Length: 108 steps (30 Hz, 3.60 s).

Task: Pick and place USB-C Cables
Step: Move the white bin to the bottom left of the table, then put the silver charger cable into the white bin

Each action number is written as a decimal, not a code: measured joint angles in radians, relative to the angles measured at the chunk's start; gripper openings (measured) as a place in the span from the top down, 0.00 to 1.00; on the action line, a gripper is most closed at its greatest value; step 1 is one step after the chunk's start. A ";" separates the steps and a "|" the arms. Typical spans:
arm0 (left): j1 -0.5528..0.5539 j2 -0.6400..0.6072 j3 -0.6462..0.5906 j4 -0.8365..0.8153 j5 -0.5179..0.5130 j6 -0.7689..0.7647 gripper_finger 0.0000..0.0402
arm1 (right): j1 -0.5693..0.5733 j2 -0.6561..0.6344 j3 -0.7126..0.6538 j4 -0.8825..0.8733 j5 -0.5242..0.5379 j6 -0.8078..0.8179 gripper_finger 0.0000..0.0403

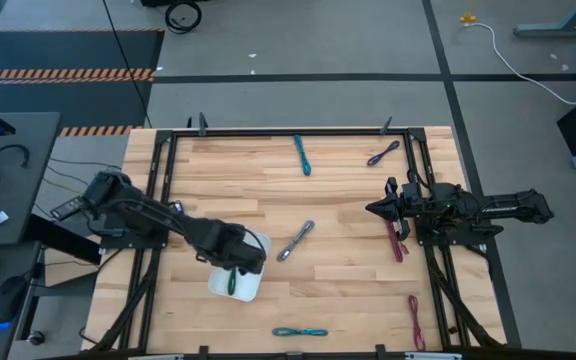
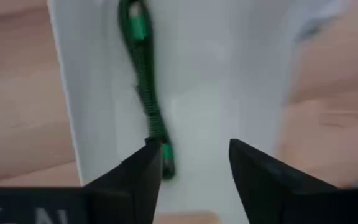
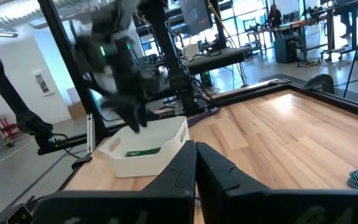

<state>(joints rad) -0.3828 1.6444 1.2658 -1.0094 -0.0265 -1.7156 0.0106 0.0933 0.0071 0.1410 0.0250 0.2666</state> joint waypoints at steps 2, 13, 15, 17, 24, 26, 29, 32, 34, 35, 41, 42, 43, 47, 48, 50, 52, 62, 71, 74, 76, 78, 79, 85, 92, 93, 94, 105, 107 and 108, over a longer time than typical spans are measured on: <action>-0.001 -0.028 0.057 -0.073 -0.079 0.000 0.51 | 0.000 0.000 0.000 0.002 0.000 0.000 0.97; 0.060 -0.047 0.005 -0.280 -0.104 0.057 0.43 | 0.000 0.000 0.000 0.001 0.000 0.000 0.97; 0.078 -0.047 -0.054 -0.232 -0.048 0.048 0.41 | 0.000 0.000 0.000 0.000 0.000 0.000 0.97; 0.091 -0.047 -0.109 -0.171 -0.011 0.054 0.39 | 0.000 0.000 0.000 0.000 0.000 0.000 0.97; 0.096 -0.050 -0.215 0.004 0.029 0.060 0.49 | 0.000 0.000 0.000 0.001 0.000 0.000 0.97; 0.096 -0.050 -0.228 -0.005 0.042 0.059 0.55 | 0.000 0.000 0.000 0.000 0.000 0.000 0.97; 0.089 -0.050 -0.230 -0.027 0.053 0.059 0.69 | 0.000 0.000 0.000 0.000 0.000 0.000 0.97; 0.074 -0.050 -0.230 -0.038 0.083 0.059 0.87 | 0.000 0.000 0.000 0.000 0.000 0.000 0.97; 0.054 -0.051 -0.230 -0.041 0.111 0.055 0.96 | 0.000 0.000 0.000 0.000 0.000 0.000 0.97; 0.041 -0.052 -0.230 -0.044 0.133 0.053 0.97 | 0.000 0.000 0.000 0.000 0.000 0.000 0.97; -0.090 -0.052 -0.230 -0.106 0.317 0.019 0.98 | 0.000 0.000 0.000 0.000 0.000 0.000 0.97; -0.119 -0.056 -0.230 -0.114 0.345 0.001 0.98 | 0.000 0.000 0.000 0.000 0.000 0.000 0.97; -0.150 -0.058 -0.230 -0.118 0.368 -0.019 0.98 | 0.000 0.000 0.000 0.000 0.000 0.000 0.97; -0.268 -0.080 -0.230 -0.114 0.415 -0.196 0.98 | 0.000 0.000 0.000 0.000 0.000 0.000 0.97; -0.300 -0.089 -0.230 -0.110 0.418 -0.253 0.98 | 0.000 0.000 0.000 0.000 0.000 0.000 0.97; -0.362 -0.108 -0.230 -0.105 0.417 -0.364 0.98 | 0.000 0.000 0.000 0.001 0.000 0.000 0.97; -0.418 -0.129 -0.230 -0.105 0.417 -0.466 0.99 | 0.000 0.000 0.000 0.000 0.000 0.000 0.97; -0.578 -0.149 -0.231 -0.100 0.416 -0.653 0.99 | 0.000 0.000 0.000 0.000 0.000 0.000 0.97; -0.570 -0.148 -0.232 -0.162 0.415 -0.676 0.98 | 0.000 0.000 0.000 0.000 0.000 0.000 0.97; -0.557 -0.148 -0.232 -0.187 0.416 -0.682 0.97 | 0.000 0.000 0.000 0.000 0.000 0.000 0.97; -0.556 -0.148 -0.232 -0.197 0.412 -0.684 0.97 | 0.000 0.000 0.000 0.000 0.000 0.000 0.97; -0.556 -0.148 -0.232 -0.195 0.392 -0.685 0.97 | 0.000 0.000 0.000 0.000 0.000 0.000 0.97; -0.557 -0.147 -0.232 -0.195 0.388 -0.685 0.97 | 0.000 0.000 0.000 0.000 0.000 0.000 0.97; -0.556 -0.143 -0.233 -0.181 0.401 -0.688 0.92 | 0.000 0.000 0.000 0.000 0.000 0.000 0.97; -0.556 -0.143 -0.233 -0.180 0.437 -0.689 0.74 | 0.000 0.000 0.000 0.000 0.000 0.000 0.97; -0.556 -0.145 -0.233 -0.182 0.452 -0.689 0.71 | 0.000 0.000 0.000 0.000 0.000 0.000 0.97; -0.556 -0.149 -0.233 -0.187 0.472 -0.688 0.68 | 0.000 0.000 0.000 0.000 0.000 0.000 0.97; -0.444 -0.269 0.045 -0.547 0.049 -0.611 0.51 | 0.000 0.000 0.000 0.000 0.000 0.000 0.97; -0.413 -0.289 0.045 -0.528 -0.298 -0.487 0.52 | 0.000 0.000 0.000 0.000 0.000 0.000 0.97; -0.395 -0.295 0.041 -0.499 -0.468 -0.411 0.52 | 0.000 0.000 0.000 0.000 0.000 0.000 0.97</action>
<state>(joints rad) -0.7777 1.3494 1.3073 -1.5080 -0.4940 -2.1262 0.0109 0.0933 0.0071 0.1410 0.0250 0.2665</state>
